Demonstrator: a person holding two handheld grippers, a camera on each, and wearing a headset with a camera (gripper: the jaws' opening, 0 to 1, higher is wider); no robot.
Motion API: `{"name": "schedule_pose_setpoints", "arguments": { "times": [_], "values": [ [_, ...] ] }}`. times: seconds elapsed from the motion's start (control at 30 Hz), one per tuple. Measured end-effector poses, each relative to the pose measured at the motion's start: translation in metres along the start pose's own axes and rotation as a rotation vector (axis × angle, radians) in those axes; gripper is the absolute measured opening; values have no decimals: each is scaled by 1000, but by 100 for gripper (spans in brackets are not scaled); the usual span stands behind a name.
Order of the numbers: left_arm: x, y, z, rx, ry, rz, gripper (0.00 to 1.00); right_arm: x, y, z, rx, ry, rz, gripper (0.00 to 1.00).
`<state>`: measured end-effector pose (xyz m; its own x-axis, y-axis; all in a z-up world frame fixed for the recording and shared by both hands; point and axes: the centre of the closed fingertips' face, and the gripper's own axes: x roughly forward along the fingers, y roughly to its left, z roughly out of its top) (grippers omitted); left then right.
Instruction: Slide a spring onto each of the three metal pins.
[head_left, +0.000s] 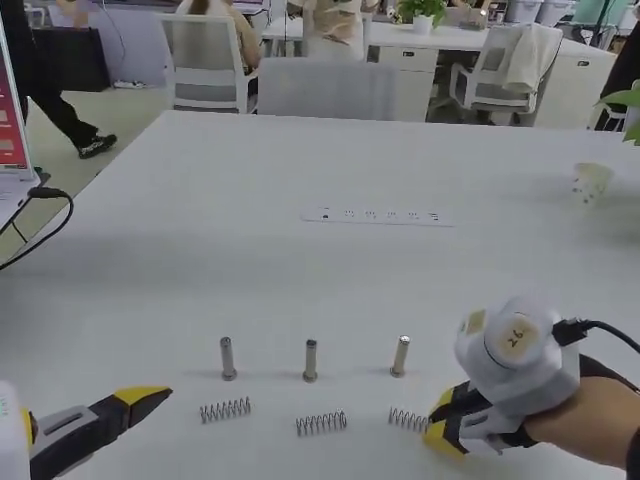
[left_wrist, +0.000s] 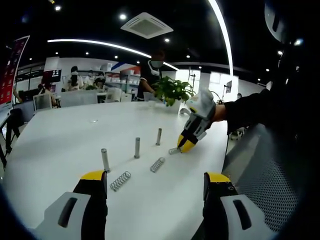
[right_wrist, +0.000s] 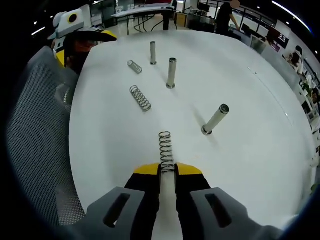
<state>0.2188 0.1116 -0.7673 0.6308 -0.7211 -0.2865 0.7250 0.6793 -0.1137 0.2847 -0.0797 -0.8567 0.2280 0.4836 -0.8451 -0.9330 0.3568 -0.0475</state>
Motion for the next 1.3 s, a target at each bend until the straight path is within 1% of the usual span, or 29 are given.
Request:
{"name": "schedule_pose_setpoints", "arguments": {
  "times": [0.1, 0.23, 0.33, 0.4, 0.5, 0.57, 0.63, 0.73, 0.83, 0.93, 1.03, 1.13, 1.2, 1.3],
  "values": [
    [0, -1, 1, 5, 1, -7, 75, 0, 2, 1, 4, -2, 6, 8],
    [1, -3, 0, 19, 16, -22, 74, -5, 7, 5, 22, -16, 21, 8],
    [2, -4, 2, 31, 24, -36, 73, -7, 10, 8, 7, -16, 26, 8],
    [3, -4, 4, 34, 22, -46, 73, -8, 12, 9, 8, -17, 34, 8],
    [5, -6, 8, 43, 23, -73, 71, -11, 19, 15, -5, -27, 51, 8],
    [7, -7, 8, 47, 29, -87, 71, -13, 23, 19, -13, -32, 59, 8],
    [8, -7, 10, 42, 25, -96, 70, -16, 26, 24, -26, -38, 68, 8],
    [10, -6, 12, 40, 20, -107, 70, -21, 32, 35, -36, -61, 85, 8],
    [14, -8, 12, 65, 34, -128, 67, -25, 37, 46, -69, -71, 95, 8],
    [17, -10, 14, 75, 36, -147, 66, -27, 41, 56, -88, -85, 105, 8],
    [22, -10, 13, 86, 31, -166, 63, -25, 44, 62, -101, -88, 113, 8],
    [28, -7, 7, 72, 36, -172, 60, -24, 48, 66, -118, -85, 122, 8],
    [31, -9, 4, 86, 50, -185, 59, -24, 51, 70, -130, -83, 131, 8],
    [34, -13, 3, 97, 51, -209, 55, -24, 55, 75, -145, -89, 140, 8]
  ]
}}
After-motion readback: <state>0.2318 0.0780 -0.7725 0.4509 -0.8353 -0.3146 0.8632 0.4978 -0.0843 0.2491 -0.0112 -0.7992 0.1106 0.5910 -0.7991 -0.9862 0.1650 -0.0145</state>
